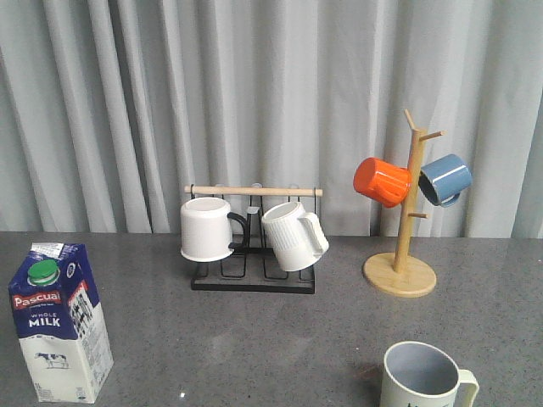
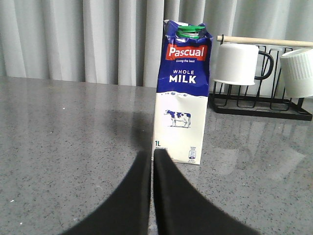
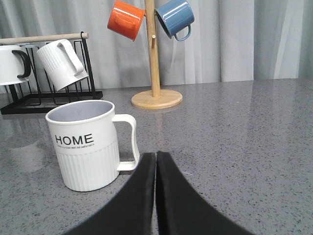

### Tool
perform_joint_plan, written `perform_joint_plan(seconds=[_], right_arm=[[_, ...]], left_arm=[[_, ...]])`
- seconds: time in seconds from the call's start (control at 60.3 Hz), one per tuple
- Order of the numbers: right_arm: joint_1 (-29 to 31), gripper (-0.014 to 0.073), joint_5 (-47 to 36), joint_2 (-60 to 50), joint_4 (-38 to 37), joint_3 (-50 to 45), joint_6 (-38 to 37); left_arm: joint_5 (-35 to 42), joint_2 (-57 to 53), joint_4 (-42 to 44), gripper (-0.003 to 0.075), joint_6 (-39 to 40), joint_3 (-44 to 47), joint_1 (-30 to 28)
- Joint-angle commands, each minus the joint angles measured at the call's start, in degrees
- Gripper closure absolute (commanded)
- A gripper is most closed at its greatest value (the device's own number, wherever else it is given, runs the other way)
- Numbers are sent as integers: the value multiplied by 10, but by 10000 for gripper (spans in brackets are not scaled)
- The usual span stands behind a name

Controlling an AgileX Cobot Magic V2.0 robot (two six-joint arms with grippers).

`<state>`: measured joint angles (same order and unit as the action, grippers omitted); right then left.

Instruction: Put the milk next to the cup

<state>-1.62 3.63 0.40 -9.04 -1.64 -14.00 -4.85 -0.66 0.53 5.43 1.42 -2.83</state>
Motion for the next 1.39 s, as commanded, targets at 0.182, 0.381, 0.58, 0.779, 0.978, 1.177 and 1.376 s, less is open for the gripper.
perform_joint_plan(seconds=[0.182, 0.381, 0.58, 0.779, 0.978, 1.177, 1.376], right_arm=[[2, 599, -40, 6, -2, -4, 6], [2, 599, -40, 6, -2, -4, 6], [2, 599, -47, 6, -2, -4, 6], [2, 599, -65, 6, -1, -3, 6], [2, 599, -122, 6, 43, -3, -15], [2, 587, -119, 6, 97, -3, -29], [2, 445, -113, 6, 100, -3, -57]], left_arm=[[45, -7, -5, 727, 5, 13, 1], [68, -7, -5, 727, 6, 11, 1], [82, -7, -5, 727, 6, 11, 1], [117, -7, -54, 727, 94, 11, 1], [127, -7, -102, 727, 221, 11, 1], [127, -7, -102, 721, 231, 11, 1], [113, -7, -160, 661, 231, 11, 1]])
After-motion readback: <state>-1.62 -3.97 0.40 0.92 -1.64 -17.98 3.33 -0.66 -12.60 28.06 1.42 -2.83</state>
